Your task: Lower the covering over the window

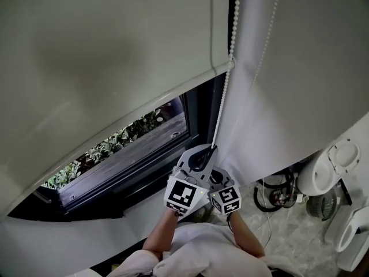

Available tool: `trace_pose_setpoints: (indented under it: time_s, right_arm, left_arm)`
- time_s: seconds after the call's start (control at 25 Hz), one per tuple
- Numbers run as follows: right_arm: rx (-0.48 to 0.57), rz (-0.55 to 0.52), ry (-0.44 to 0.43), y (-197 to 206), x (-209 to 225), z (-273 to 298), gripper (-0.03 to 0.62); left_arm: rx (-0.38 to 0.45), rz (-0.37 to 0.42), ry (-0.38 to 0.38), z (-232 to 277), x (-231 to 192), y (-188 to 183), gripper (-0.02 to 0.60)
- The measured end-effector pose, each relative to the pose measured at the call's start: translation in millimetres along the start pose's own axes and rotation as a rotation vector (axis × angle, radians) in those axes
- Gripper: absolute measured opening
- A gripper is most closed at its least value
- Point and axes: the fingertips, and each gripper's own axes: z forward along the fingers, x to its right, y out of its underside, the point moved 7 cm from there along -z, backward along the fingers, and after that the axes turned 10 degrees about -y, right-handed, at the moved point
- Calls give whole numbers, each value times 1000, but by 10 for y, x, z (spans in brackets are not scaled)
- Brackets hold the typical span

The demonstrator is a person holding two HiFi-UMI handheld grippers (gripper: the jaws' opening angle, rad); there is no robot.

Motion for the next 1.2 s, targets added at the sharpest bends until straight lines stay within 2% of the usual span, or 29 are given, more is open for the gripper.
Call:
trace_pose_setpoints:
  time_s: [0.52, 1.2]
  right_arm:
    - [-104, 44, -7, 421, 55, 78, -3]
    - [-186, 86, -29, 727, 56, 149, -3]
  left_arm:
    - [-51, -34, 5, -54, 45, 470, 21]
    - [-113, -55, -10, -130, 107, 800, 21]
